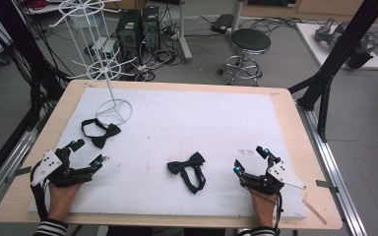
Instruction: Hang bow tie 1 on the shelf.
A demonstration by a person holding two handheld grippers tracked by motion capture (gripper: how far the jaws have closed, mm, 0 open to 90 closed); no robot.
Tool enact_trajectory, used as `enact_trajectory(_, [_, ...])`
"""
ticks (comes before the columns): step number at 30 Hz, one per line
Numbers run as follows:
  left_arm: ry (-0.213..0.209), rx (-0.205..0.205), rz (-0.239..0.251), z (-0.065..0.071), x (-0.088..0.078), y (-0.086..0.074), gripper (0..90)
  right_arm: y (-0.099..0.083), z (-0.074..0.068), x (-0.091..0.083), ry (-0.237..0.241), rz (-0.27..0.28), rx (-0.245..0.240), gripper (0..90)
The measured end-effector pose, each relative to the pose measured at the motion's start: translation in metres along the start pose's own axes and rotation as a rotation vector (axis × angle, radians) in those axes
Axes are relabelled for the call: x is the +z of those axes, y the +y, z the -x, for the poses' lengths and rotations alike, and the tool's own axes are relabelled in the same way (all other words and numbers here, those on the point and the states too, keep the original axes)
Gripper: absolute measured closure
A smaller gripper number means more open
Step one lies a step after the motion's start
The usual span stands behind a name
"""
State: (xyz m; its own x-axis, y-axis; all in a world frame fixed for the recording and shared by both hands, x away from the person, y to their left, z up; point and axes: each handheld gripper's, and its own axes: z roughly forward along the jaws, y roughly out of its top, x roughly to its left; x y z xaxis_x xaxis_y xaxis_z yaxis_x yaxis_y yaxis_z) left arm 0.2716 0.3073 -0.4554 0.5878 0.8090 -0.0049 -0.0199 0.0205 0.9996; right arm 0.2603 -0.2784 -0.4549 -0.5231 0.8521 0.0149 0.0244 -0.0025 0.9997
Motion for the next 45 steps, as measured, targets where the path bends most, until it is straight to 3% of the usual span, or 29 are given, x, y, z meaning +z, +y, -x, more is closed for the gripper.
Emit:
enact_trajectory(20, [0.002, -0.003, 0.004, 0.0, 0.0, 0.0, 9.5, 0.0, 0.001, 0.0, -0.007, -0.004, 0.004, 8.1])
enact_trajectory(27, [0.002, -0.005, 0.001, 0.0, 0.0, 0.0, 9.5, 0.002, 0.002, 0.003, -0.011, -0.043, 0.019, 8.0])
enact_trajectory(45, [0.001, -0.007, 0.001, 0.0, 0.0, 0.0, 9.5, 0.027, 0.004, 0.006, 0.066, -0.067, -0.014, 8.0])
